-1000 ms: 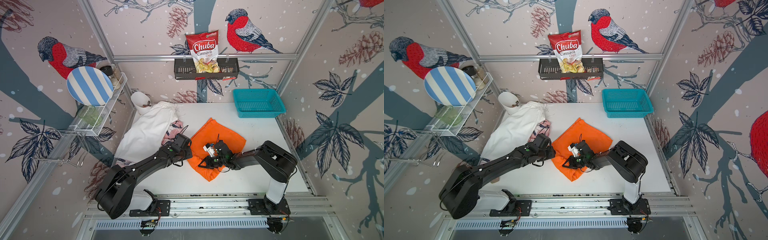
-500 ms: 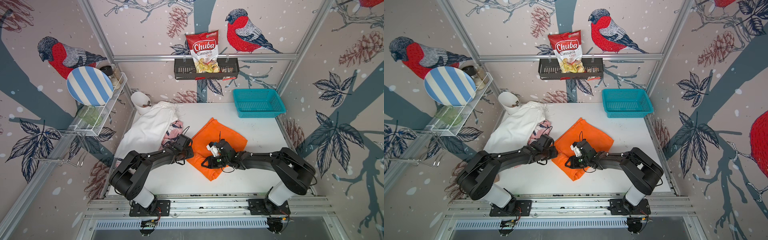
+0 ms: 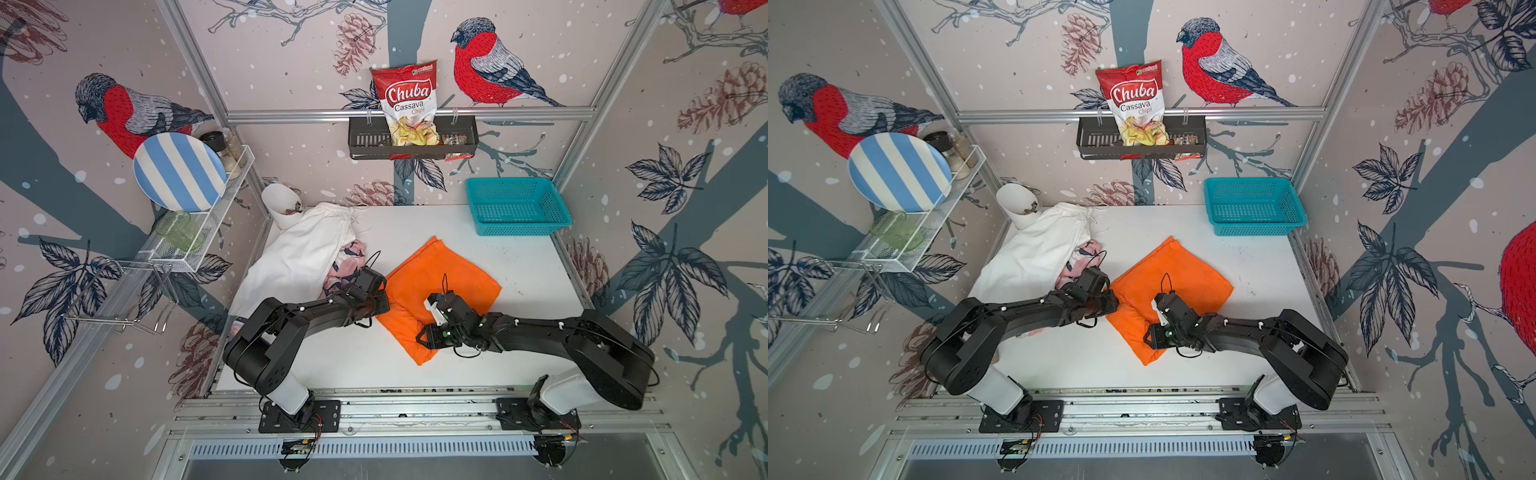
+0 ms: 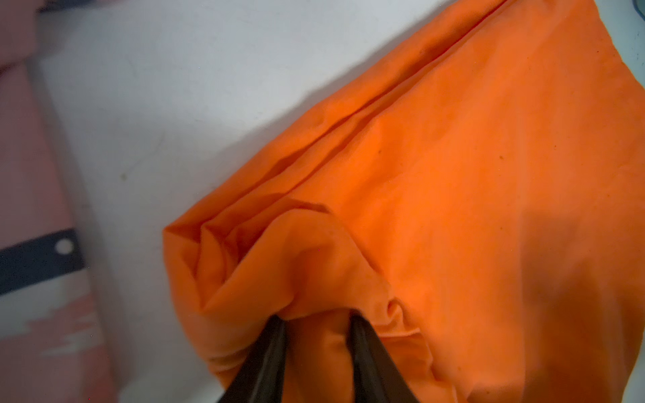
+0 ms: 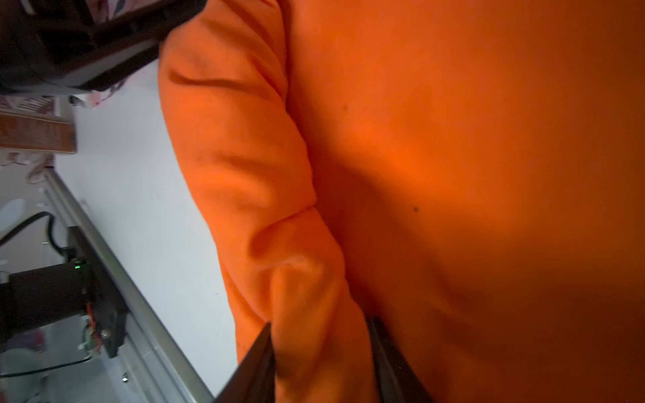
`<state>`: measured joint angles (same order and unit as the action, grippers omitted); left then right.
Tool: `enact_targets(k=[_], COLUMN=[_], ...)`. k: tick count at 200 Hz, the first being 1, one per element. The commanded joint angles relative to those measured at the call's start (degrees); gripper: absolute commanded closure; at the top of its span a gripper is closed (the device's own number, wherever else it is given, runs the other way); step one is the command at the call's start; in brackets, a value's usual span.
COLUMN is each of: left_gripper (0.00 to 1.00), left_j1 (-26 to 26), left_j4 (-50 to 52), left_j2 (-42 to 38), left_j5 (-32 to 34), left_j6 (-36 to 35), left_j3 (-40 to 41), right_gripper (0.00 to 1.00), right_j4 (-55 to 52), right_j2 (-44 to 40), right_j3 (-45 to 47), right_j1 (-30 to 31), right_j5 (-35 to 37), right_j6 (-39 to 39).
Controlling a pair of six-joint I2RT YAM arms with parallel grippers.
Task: Roll up the shorts
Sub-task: Roll the shorts at the center of the board.
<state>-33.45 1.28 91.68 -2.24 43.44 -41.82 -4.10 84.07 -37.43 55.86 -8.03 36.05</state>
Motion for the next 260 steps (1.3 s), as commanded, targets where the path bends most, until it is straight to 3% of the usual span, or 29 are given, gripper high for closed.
enact_targets(k=[1,32,59,82,166,186,232,260], left_gripper=[0.63,0.63,0.63,0.63,0.62,0.59,0.56,0.50], left_j1=[0.3,0.3,0.3,0.3,0.3,0.3,0.5,0.6], left_j4=[8.3,8.3,7.9,8.1,8.5,9.1,10.5,14.1], left_j2=[0.3,0.7,0.6,0.3,-1.4,-1.8,-4.7,-8.7], left_j5=[0.7,0.6,0.1,0.1,0.7,0.7,1.9,4.0], left_j6=[-1.1,-1.2,-1.0,-1.0,-0.5,-0.8,-0.2,-0.4], left_j3=[0.4,0.7,0.8,0.7,2.1,1.9,2.1,1.7], right_gripper=[0.35,0.23,0.10,0.00,0.00,0.07,0.61,0.75], right_j4=[-15.7,-26.0,-30.3,-31.4,-29.4,-28.2,-26.3,-21.5], right_j2=[-1.5,-0.2,5.3,12.8,28.3,27.8,24.5,20.9], right_j3=[-6.0,-14.7,-23.3,-28.3,-30.1,-28.0,-26.5,-24.8], right_j1=[5.8,13.4,20.6,23.9,24.8,24.2,23.9,22.5], right_j5=[24.0,40.5,47.8,49.0,46.4,45.5,41.5,31.5], right_j6=[-2.6,-2.1,-6.1,-9.3,-11.9,-11.0,-10.8,-12.0])
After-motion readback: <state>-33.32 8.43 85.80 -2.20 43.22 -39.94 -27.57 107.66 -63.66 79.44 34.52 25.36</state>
